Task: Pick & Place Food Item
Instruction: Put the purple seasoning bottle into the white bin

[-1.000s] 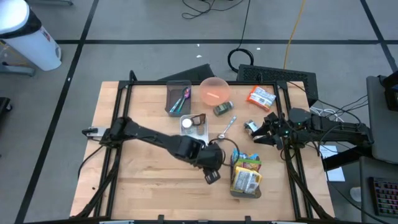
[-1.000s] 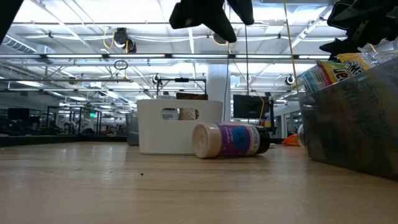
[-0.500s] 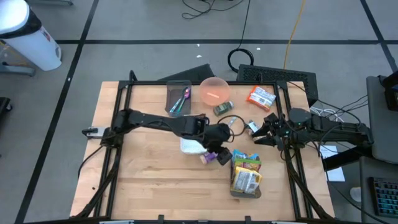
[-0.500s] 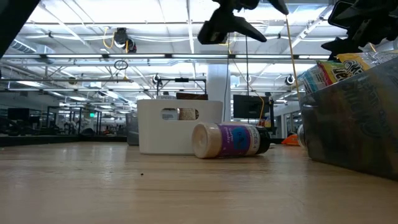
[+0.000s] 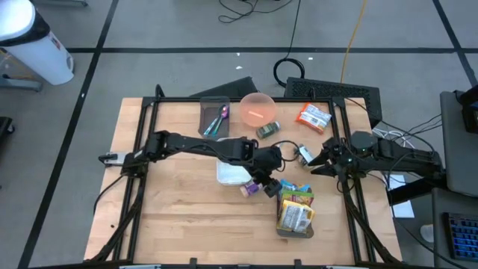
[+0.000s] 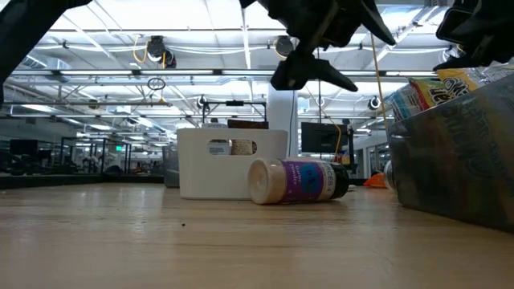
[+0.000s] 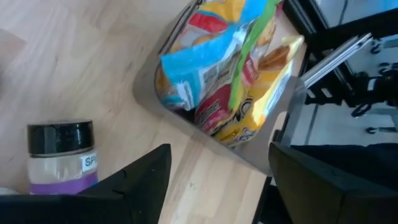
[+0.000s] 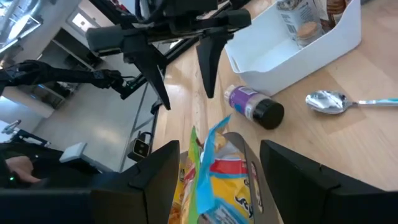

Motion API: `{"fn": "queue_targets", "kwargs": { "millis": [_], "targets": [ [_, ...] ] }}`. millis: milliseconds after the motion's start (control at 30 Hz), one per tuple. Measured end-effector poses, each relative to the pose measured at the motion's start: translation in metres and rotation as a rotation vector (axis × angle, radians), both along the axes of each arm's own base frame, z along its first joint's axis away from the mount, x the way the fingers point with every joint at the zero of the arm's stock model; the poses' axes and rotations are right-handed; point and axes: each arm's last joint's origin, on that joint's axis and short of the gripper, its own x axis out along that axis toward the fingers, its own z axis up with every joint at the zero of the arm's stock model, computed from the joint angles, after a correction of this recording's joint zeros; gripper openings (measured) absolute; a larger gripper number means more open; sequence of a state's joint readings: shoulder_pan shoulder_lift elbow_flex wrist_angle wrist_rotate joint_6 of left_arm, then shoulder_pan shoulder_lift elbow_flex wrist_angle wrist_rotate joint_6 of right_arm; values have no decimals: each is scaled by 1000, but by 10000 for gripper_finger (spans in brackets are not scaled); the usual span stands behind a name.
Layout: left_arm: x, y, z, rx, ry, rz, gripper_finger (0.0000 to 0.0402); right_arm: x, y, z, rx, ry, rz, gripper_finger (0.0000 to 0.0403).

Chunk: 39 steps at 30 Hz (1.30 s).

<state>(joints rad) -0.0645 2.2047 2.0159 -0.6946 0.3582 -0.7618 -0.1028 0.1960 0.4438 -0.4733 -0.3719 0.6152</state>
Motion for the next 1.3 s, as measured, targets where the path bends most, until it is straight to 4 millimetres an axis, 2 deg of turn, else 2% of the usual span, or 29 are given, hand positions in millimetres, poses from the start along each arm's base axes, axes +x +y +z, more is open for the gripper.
{"fn": "queue_targets", "kwargs": {
  "millis": [233,333,400,467,600,667,767,833,933,1133,1300],
  "targets": [
    [0,-1,0,43,-27,-34,236,-5,0,-1,-7,2,-2,213],
    [-1,-2,0,10,-11,-41,223,-5,0,-1,-6,1,3,213],
    [-2,0,7,-20,-21,-43,216,-4,0,0,-16,-17,7,212],
    [-4,1,26,-25,-85,-42,210,-2,0,8,-33,-99,10,212],
    [-17,2,86,65,-321,-3,197,11,-1,40,-60,-372,2,212],
    [-29,3,117,128,-453,31,192,25,-3,49,-92,-365,10,212],
    [-50,6,159,212,-630,73,186,54,-3,52,-142,-206,126,212],
    [-67,9,184,268,-710,98,186,78,-3,54,-161,-98,247,212],
    [-90,12,209,331,-774,112,186,111,-4,49,-203,70,399,212],
    [-121,9,231,374,-805,74,186,168,-4,45,-449,237,550,212],
    [-130,-2,231,416,-766,42,186,202,-3,39,-550,305,576,219]
  ]
}}
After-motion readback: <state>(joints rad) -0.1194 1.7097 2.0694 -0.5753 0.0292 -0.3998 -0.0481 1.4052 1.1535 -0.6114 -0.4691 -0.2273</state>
